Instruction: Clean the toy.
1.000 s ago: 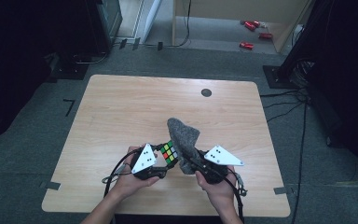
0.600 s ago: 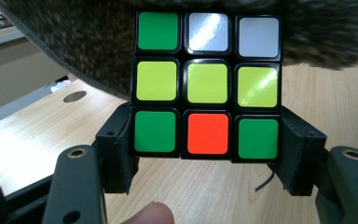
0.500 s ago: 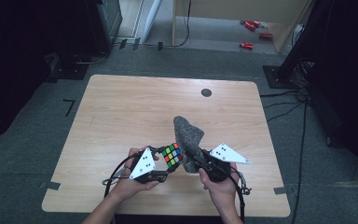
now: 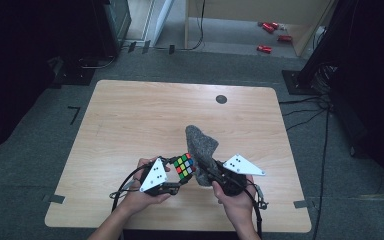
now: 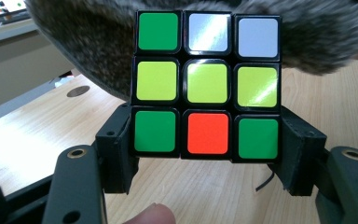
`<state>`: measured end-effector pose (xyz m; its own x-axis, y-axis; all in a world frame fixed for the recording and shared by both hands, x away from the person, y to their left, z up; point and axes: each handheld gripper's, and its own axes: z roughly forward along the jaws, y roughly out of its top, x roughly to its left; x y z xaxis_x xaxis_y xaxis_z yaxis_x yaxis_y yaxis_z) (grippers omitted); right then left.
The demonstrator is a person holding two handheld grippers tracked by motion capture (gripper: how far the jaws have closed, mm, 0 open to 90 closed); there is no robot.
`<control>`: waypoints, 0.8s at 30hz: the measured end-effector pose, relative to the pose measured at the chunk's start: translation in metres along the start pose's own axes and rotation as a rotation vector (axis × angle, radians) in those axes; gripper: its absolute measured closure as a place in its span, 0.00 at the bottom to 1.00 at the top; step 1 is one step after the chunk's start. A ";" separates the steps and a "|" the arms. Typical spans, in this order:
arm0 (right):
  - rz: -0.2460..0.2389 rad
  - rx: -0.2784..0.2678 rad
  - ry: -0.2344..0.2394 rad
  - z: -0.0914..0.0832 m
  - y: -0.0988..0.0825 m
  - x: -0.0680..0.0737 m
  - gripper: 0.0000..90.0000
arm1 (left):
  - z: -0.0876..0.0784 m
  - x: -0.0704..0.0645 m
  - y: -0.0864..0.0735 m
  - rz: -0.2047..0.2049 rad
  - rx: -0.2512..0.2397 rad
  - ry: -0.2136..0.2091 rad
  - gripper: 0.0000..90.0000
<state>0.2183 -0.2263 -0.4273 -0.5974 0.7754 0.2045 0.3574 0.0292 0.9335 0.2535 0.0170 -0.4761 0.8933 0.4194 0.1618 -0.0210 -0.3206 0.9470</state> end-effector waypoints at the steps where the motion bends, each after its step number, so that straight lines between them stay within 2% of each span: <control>1: -0.006 -0.006 0.014 0.000 0.001 0.002 0.83 | 0.000 0.000 0.000 -0.005 -0.001 -0.003 0.39; 3: -0.029 -0.017 0.034 -0.001 0.003 0.008 0.83 | -0.001 0.000 0.000 -0.008 0.001 -0.006 0.39; 5: -0.020 -0.015 0.037 0.000 0.003 0.006 0.83 | -0.001 0.000 0.000 -0.008 -0.001 -0.004 0.39; 9: 0.027 0.003 -0.009 0.001 -0.003 -0.006 0.83 | -0.001 0.000 0.000 -0.005 -0.004 0.001 0.39; 11: 0.027 0.000 -0.010 0.001 -0.003 -0.006 0.83 | -0.001 0.000 0.001 -0.009 -0.008 -0.001 0.39; 15: -0.019 -0.037 0.036 -0.001 0.003 0.008 0.83 | -0.002 0.001 0.001 -0.020 -0.014 0.008 0.39; 18: -0.018 -0.031 0.027 0.000 0.002 0.006 0.83 | -0.002 0.001 0.001 -0.010 -0.003 0.016 0.39; 19: -0.020 -0.021 0.009 0.002 0.000 0.003 0.83 | -0.002 0.001 0.001 -0.008 0.001 0.017 0.39; 21: 0.027 -0.002 -0.024 0.003 -0.005 -0.006 0.83 | -0.002 0.001 0.001 -0.011 -0.005 0.012 0.39; 24: 0.016 -0.019 -0.002 0.000 -0.001 -0.001 0.82 | -0.002 0.002 0.001 -0.015 -0.010 0.007 0.39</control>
<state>0.2188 -0.2272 -0.4290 -0.5901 0.7772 0.2184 0.3532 0.0053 0.9355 0.2542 0.0196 -0.4744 0.8902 0.4305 0.1492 -0.0117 -0.3058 0.9520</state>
